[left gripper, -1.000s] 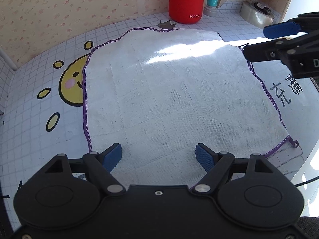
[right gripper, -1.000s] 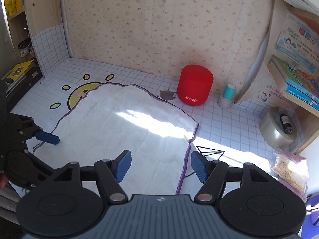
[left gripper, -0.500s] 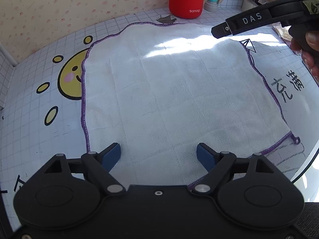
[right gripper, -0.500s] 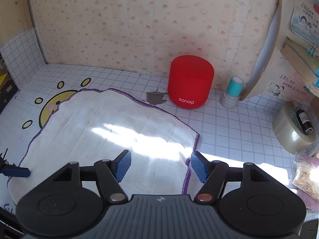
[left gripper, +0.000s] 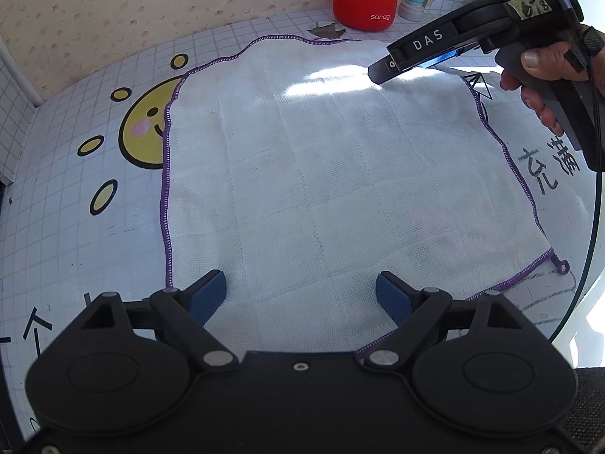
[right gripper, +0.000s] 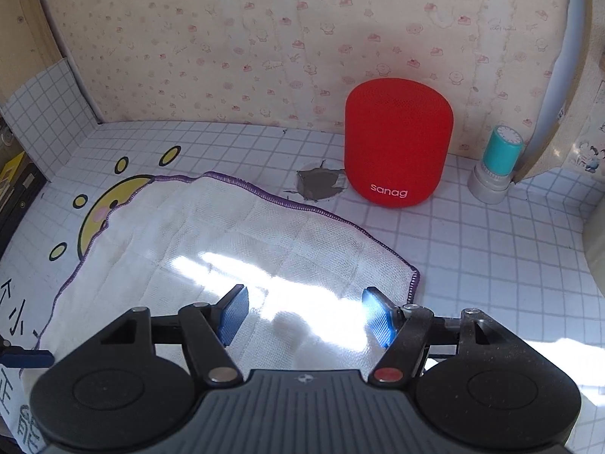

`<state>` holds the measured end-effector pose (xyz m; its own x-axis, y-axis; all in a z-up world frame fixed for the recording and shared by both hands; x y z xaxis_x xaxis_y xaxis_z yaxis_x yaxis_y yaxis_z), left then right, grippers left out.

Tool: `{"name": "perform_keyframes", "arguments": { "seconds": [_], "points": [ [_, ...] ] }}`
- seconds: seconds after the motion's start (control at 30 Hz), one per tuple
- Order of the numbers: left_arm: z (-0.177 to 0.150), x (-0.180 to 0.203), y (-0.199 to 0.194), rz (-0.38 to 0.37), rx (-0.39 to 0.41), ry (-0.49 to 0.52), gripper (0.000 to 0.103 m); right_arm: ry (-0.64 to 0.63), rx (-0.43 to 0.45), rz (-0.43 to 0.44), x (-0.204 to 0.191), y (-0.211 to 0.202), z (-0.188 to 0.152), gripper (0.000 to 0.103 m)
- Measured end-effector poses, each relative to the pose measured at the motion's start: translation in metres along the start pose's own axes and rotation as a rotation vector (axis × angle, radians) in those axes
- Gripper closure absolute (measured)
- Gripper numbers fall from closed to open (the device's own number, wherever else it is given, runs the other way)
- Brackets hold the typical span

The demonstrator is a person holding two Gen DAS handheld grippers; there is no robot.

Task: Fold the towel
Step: 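Move the open right gripper across the towel toward its opposite edge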

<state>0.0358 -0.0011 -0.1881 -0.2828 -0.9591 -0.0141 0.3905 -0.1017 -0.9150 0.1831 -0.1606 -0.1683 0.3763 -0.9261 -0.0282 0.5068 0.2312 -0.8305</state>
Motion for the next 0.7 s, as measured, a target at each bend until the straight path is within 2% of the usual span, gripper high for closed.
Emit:
{"name": "perform_keyframes", "arguments": {
  "seconds": [0.2, 0.33, 0.5, 0.57, 0.7],
  "points": [
    [-0.003, -0.001, -0.002, 0.014, -0.003, -0.024, 0.015, -0.035, -0.033, 0.015, 0.000, 0.015, 0.001, 0.029],
    [-0.004, -0.001, -0.003, 0.024, -0.002, -0.039, 0.015, -0.088, -0.040, -0.009, 0.008, 0.036, 0.005, 0.019],
    [-0.004, -0.002, -0.003, 0.027, 0.001, -0.051, 0.015, -0.055, -0.047, -0.032, 0.007, 0.030, 0.015, 0.019],
    [-0.003, -0.002, -0.003, 0.027, 0.000, -0.051, 0.015, -0.069, -0.005, 0.021, -0.008, 0.016, 0.023, 0.019],
    [0.002, -0.004, -0.001, 0.019, -0.002, -0.064, 0.015, -0.116, -0.008, 0.123, -0.043, 0.016, 0.026, 0.020]
  ]
}}
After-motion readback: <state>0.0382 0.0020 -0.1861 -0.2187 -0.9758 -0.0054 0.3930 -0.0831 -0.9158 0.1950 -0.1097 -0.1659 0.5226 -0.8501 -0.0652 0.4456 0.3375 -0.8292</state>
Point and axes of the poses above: each gripper's, at about its wrist camera, not at the fingertips, and y roughly the way its jaws point, x to its right, z to its top, the point moved 10 cm from there along y, roughly the way its jaws point, and after that the axes turned 1 degree about y, right-handed, at the moved point
